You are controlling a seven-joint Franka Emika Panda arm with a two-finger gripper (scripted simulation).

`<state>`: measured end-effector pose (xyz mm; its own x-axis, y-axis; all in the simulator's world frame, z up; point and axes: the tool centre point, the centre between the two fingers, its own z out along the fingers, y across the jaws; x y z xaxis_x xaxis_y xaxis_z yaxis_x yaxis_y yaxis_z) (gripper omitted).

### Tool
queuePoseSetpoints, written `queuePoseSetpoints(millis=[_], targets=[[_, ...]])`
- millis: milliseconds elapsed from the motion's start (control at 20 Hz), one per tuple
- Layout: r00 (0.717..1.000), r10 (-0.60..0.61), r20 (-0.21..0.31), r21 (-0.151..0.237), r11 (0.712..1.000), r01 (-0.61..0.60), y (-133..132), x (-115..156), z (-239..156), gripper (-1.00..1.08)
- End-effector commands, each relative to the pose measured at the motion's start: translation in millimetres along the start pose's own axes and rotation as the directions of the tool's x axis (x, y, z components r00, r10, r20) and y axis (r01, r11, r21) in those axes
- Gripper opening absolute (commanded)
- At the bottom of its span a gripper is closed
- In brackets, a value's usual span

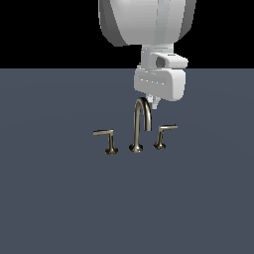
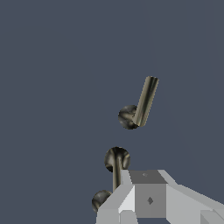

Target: Turn on the faucet by rotating a designated handle.

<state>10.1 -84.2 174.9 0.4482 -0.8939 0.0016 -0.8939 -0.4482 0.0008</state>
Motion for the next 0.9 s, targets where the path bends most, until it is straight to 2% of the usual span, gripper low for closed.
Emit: queuePoseSetpoints(millis=[0, 450, 850], targets=[[0.998, 0.061, -0.001, 0.000, 0.998, -0.061, -5, 16, 18, -1.00], [0.974, 0.228, -0.001, -0.001, 0.974, -0.228, -12, 63, 65, -1.00], [0.956, 0.294, 0.001, 0.000, 0.956, -0.294, -13, 82, 83, -1.00]])
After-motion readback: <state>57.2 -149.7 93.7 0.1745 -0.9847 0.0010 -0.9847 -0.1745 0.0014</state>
